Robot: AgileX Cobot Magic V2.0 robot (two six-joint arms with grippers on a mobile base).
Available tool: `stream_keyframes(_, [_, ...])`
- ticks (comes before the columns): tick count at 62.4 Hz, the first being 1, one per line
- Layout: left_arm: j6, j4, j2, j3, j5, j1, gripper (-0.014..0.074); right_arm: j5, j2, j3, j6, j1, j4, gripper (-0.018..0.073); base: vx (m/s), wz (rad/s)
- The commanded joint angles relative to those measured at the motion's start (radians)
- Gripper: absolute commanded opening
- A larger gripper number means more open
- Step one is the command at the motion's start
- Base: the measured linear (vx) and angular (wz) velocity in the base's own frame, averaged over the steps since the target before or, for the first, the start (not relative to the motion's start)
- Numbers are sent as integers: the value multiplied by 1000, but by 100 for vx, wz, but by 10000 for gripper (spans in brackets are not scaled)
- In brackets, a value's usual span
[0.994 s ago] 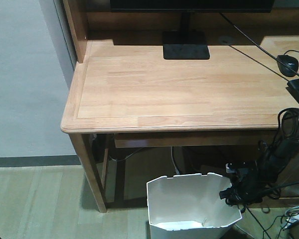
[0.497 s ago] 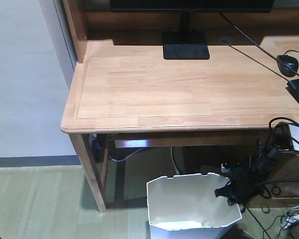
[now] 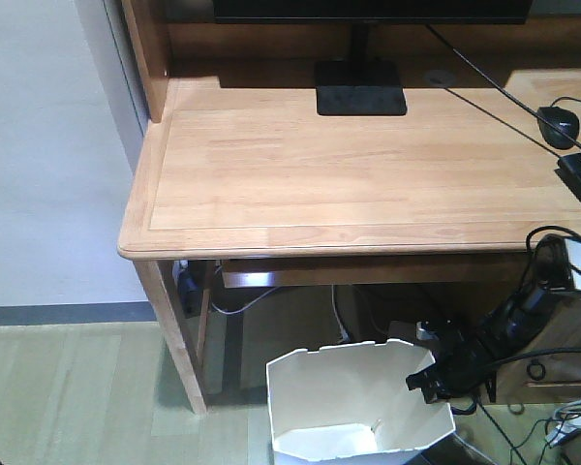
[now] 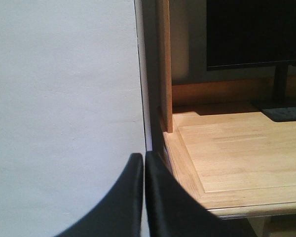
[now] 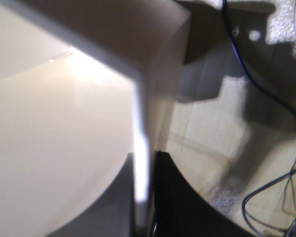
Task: Move trash bin to bedside with robot
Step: 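Close the right gripper on the rim of the white bin, then pull the gripped bin out from under the desk toward the robot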
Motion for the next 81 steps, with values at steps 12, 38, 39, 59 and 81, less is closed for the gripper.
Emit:
stream_keyframes(12, [-14, -9, -14, 12, -75, -6, -6, 205, -184, 180, -204, -43, 161, -5, 0, 0])
stream_keyframes(38, [-14, -9, -14, 12, -75, -6, -6, 228, -464, 539, -485, -42, 438, -5, 0, 0])
stream_keyframes(39, [-14, -9, -14, 12, -75, -6, -6, 232, -475, 551, -499, -42, 447, -5, 0, 0])
stream_keyframes(59, [-14, -9, -14, 12, -75, -6, -6, 276, -657, 707, -575, -42, 529, -5, 0, 0])
stream_keyframes(81, [-14, -9, -14, 12, -75, -6, -6, 414, -730, 737, -558, -42, 529, -5, 0, 0])
